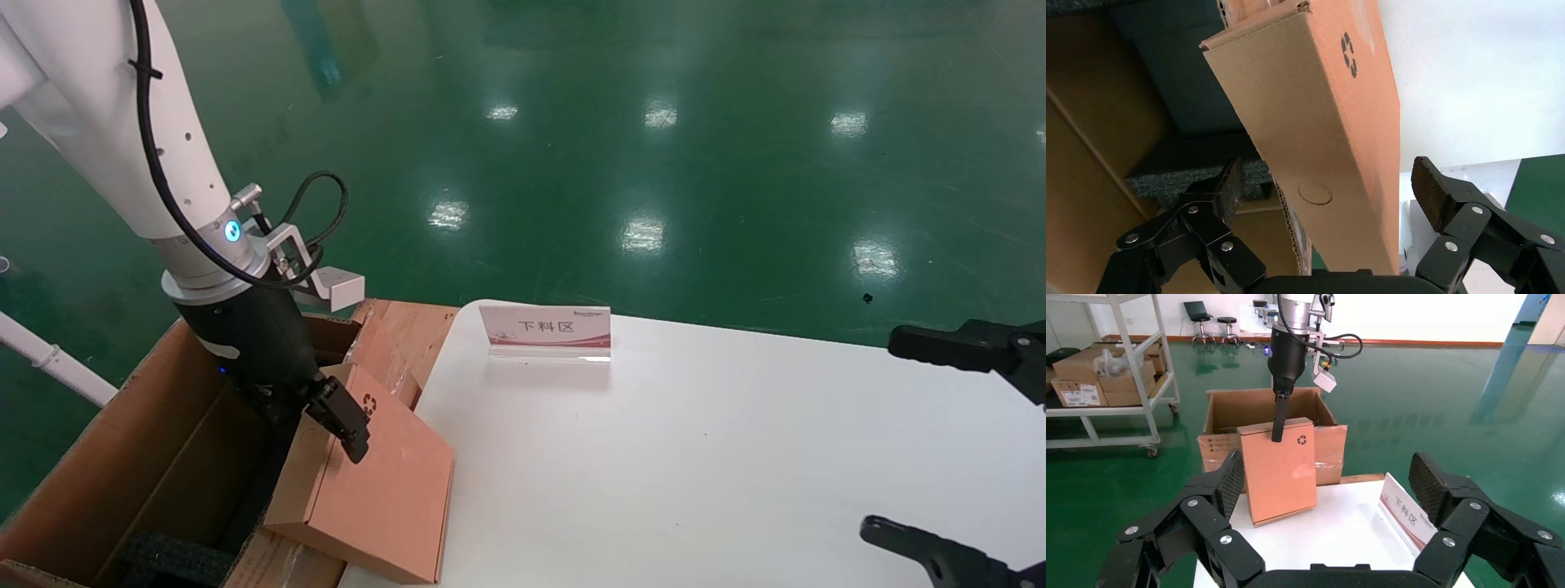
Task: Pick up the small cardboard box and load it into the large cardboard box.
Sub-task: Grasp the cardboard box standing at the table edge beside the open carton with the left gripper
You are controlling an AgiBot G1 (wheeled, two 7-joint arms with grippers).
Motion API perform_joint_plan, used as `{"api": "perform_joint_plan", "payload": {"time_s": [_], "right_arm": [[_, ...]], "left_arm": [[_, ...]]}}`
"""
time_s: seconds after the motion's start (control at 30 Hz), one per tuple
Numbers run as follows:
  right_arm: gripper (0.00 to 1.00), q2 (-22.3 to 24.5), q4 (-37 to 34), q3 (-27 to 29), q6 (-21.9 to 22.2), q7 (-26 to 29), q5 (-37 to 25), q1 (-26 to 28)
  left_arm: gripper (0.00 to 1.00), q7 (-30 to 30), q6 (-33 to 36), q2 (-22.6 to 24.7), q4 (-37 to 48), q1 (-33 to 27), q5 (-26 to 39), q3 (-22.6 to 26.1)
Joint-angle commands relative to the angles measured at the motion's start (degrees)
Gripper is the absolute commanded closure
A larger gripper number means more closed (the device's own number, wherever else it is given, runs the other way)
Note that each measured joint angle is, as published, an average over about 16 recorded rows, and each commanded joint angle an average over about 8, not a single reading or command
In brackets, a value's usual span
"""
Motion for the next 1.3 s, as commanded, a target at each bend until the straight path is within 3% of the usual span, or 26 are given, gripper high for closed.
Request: {"api": "perform_joint_plan", "payload": {"time_s": [0.03, 0.67, 0.7, 0.93, 0.97, 1.0, 1.3], "right_arm": [[0.00, 0.0, 0.0, 0.0, 0.0, 0.0, 0.0, 0.0], [0.00, 0.0, 0.0, 0.0, 0.0, 0.0, 0.0, 0.0], [0.00, 0.0, 0.0, 0.0, 0.0, 0.0, 0.0, 0.0], [0.85, 0.0, 0.0, 0.0, 0.0, 0.0, 0.0, 0.0], [0.97, 0.0, 0.0, 0.0, 0.0, 0.0, 0.0, 0.0], [1.00, 0.0, 0.0, 0.0, 0.0, 0.0, 0.0, 0.0], [1.00, 0.0, 0.0, 0.0, 0.0, 0.0, 0.0, 0.0]], "left_arm": [[0.00, 0.9, -0.2, 0.1, 1.2, 0.3, -1.1, 0.9], [0.00, 7.0, -0.9, 0.6, 5.7, 2.5, -3.9, 3.2], [0.13, 7.0, -0.9, 0.6, 5.6, 2.5, -3.9, 3.2], [1.00, 6.7, -0.9, 0.4, 5.4, 2.5, -3.9, 2.8], [1.00, 6.7, -0.9, 0.4, 5.4, 2.5, -3.9, 2.8], [1.00, 6.7, -0.9, 0.4, 5.4, 2.5, -3.9, 2.8], [1.00, 6.5, -0.9, 0.3, 5.3, 2.4, -4.0, 2.6]]}}
